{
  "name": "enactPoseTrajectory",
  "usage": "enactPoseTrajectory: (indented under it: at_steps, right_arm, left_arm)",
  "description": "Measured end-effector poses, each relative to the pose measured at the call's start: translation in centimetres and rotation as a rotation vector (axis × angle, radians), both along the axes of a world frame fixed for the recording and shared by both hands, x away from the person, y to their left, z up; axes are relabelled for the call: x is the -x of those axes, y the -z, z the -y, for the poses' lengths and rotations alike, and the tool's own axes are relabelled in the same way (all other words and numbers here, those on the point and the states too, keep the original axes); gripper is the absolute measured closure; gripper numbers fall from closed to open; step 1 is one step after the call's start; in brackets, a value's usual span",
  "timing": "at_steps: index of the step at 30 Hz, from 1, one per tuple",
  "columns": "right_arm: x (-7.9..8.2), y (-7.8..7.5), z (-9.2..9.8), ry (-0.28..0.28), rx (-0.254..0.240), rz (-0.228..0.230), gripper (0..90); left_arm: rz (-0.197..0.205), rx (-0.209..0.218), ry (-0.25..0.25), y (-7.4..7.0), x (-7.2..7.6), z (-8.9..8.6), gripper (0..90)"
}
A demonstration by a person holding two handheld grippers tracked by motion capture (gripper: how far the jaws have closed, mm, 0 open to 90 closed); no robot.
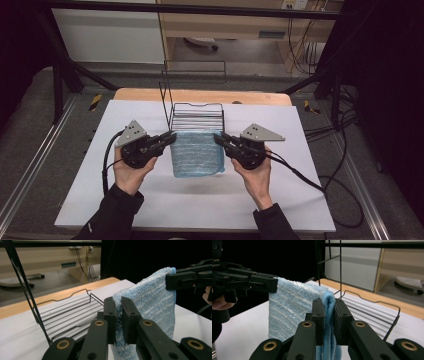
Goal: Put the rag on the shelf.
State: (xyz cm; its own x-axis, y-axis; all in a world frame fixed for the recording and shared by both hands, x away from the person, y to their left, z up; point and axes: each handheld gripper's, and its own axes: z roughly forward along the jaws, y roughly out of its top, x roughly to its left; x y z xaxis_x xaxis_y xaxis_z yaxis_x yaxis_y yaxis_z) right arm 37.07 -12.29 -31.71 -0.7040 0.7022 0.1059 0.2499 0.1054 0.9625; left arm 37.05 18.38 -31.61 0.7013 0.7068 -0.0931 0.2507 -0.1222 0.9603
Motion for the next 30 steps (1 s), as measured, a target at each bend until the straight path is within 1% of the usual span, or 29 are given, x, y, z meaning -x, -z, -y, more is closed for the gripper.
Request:
enactPoseTrajectory:
  at_steps: [5, 9, 18, 20, 27, 30]
  right_arm:
    - [-0.2, -1.2, -0.3, 0.016, -0.014, 0.040, 81.2]
    - [-0.3, -1.8, -0.6, 0.026, -0.009, 0.069, 81.2]
    - [-1.0, -2.9, -0.8, 0.064, -0.030, 0.114, 81.3]
    - [-1.1, -3.2, -0.9, 0.074, -0.027, 0.126, 81.3]
    - [-1.6, -4.7, -1.0, 0.089, -0.048, 0.165, 81.5]
    - [-1.8, -5.3, -1.1, 0.093, -0.041, 0.185, 81.4]
  left_arm:
    - [0.029, 0.022, -0.011, -0.8, -0.5, -0.1, 83.2]
    - [0.041, 0.035, -0.022, -1.4, -0.9, -0.2, 83.3]
    - [0.071, 0.067, -0.038, -2.7, -1.8, 0.1, 83.5]
    - [0.085, 0.067, -0.040, -3.0, -2.0, 0.1, 83.5]
    - [0.126, 0.094, -0.049, -4.5, -2.4, 0.1, 83.7]
    - [0.142, 0.106, -0.056, -5.2, -2.5, 0.1, 83.7]
